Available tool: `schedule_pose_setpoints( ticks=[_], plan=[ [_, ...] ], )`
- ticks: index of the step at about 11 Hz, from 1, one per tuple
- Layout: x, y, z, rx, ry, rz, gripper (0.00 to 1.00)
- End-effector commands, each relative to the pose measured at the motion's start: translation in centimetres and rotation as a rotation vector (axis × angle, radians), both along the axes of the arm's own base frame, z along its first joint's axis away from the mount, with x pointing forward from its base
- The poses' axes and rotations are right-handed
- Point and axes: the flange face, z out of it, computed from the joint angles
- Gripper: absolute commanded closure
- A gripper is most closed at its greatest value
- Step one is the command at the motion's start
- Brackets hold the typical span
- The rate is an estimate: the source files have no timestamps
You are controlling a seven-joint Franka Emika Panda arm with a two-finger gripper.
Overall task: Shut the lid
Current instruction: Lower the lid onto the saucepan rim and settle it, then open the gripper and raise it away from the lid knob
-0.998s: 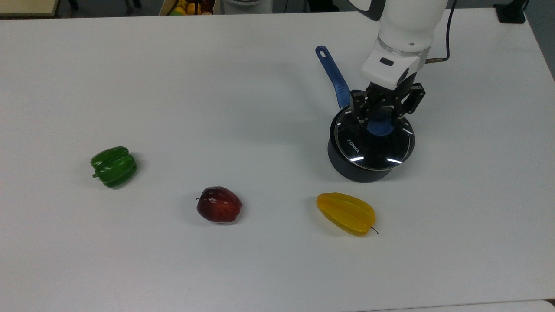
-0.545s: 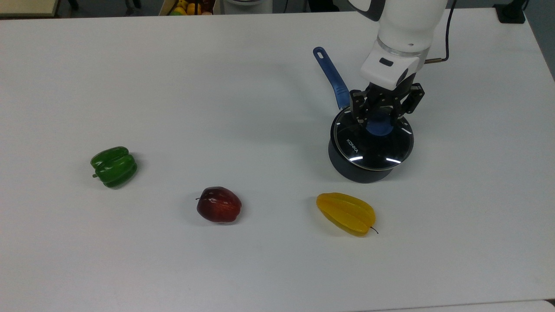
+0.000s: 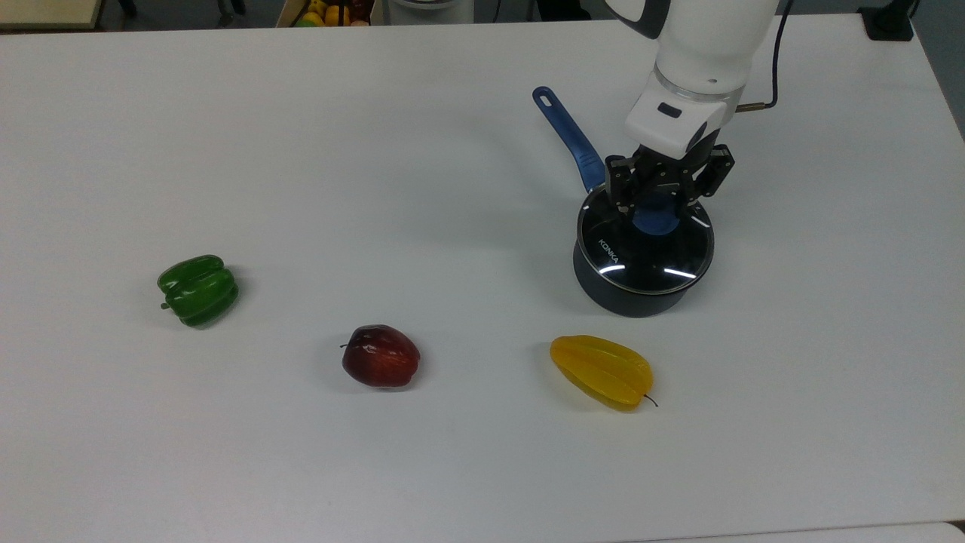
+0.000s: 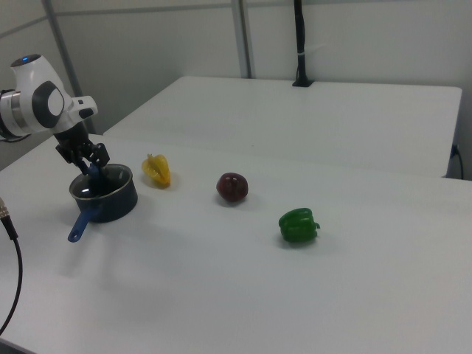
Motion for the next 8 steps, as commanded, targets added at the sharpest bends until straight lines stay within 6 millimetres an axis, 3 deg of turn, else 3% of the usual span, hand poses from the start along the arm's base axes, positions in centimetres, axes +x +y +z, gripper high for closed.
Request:
schedule_pose_setpoints(
  ticks=[1, 4, 6, 8],
  plan=[
    [-0.4, -0.2, 0.0, -0.026, 0.018, -0.027, 0.0],
    [0.0, -1.6, 3.1, -0.006, -0.023, -0.045, 0.0],
    [0.7, -4.8, 6.7, 0.015, -0.064, -0.089, 0.0],
    [1.6, -9.9, 10.0, 0.012, -0.073, -0.148, 0.0]
  ],
)
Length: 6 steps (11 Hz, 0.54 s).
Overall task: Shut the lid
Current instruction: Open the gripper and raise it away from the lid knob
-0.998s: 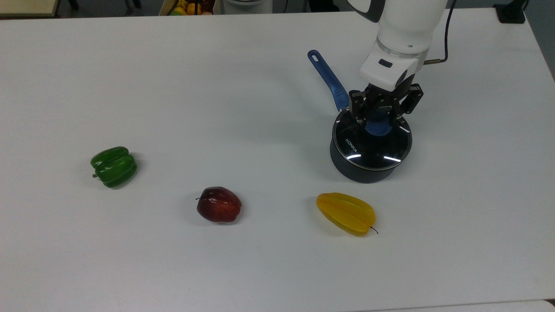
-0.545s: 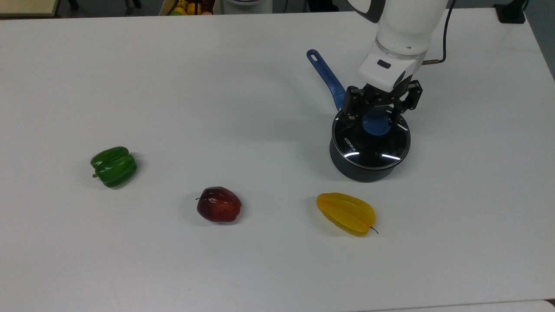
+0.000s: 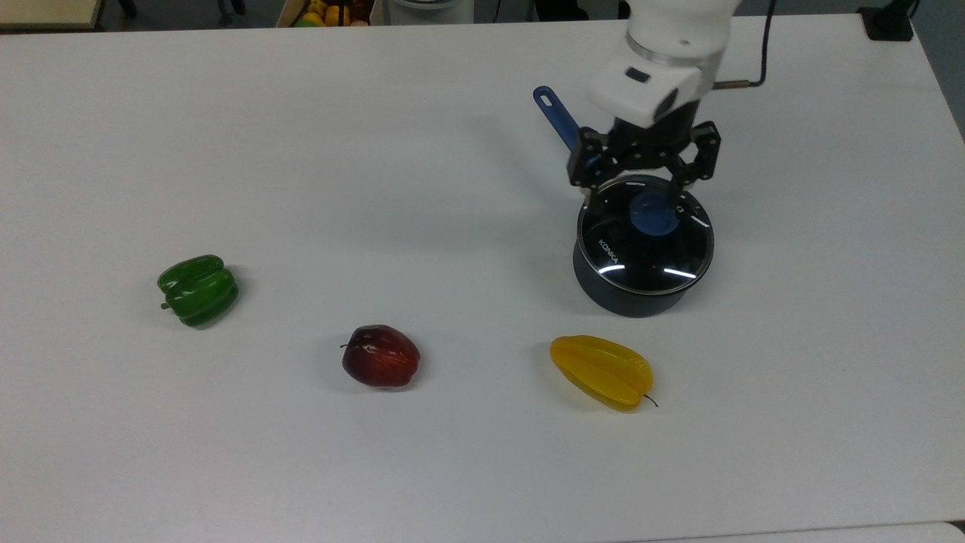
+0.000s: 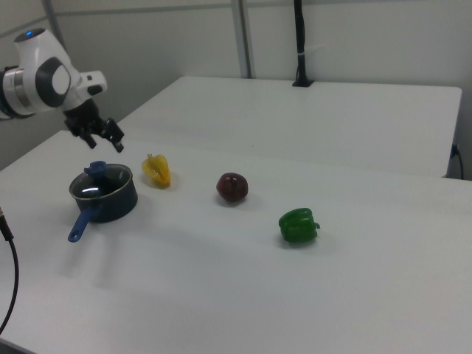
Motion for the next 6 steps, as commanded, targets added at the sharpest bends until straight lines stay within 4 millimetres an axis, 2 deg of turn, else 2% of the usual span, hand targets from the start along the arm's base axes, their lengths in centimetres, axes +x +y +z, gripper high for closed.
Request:
schedule_pose_setpoints(
  ticks=[1, 3, 6],
  plan=[
    [0.1, -8.2, 5.2, -0.033, 0.021, -0.077, 0.0],
    [-0.5, -14.7, 6.7, -0.08, 0.105, -0.075, 0.0],
    [-4.2, -24.2, 9.2, -0.095, 0.164, -0.086, 0.0]
  ],
)
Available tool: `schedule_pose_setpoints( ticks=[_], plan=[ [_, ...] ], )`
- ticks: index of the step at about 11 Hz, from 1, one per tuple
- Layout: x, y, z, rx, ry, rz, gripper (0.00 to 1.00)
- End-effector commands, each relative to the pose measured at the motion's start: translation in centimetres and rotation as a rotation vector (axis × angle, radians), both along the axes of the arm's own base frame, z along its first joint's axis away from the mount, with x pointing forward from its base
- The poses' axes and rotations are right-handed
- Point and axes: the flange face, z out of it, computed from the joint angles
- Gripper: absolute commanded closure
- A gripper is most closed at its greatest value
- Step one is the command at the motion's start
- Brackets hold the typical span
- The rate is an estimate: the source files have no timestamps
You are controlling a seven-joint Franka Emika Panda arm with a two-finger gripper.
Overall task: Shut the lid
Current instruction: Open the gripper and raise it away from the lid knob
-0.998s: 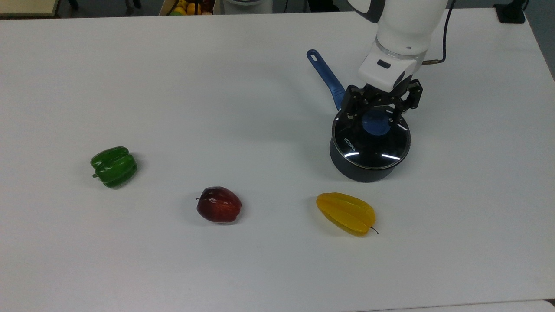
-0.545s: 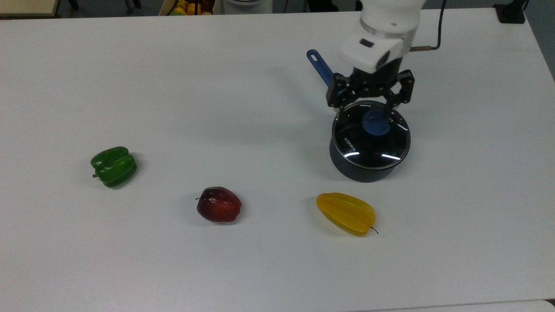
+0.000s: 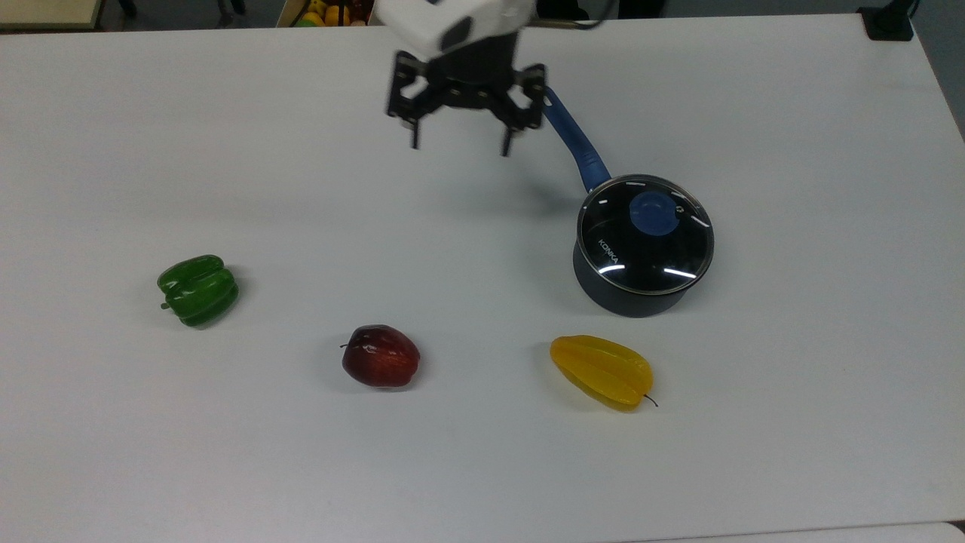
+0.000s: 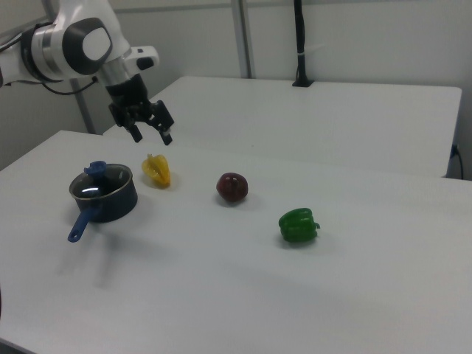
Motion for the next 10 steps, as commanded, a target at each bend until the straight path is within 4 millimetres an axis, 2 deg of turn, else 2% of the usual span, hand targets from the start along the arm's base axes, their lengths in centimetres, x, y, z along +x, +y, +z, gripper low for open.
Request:
schedule_pose_setpoints(
  ticks=[1, 2, 4, 5, 10],
  plan=[
    [-5.2, -8.7, 2.4, -0.003, 0.072, -0.014, 0.0],
    [-6.4, -11.0, 3.0, -0.006, 0.116, -0.053, 0.0],
    [-8.2, -13.4, 4.0, -0.008, 0.178, -0.067, 0.0],
    [-8.6, -13.7, 4.3, 0.01, 0.189, -0.048, 0.0],
    [-7.7, -14.3, 5.1, 0.053, 0.157, -0.063, 0.0]
  ],
)
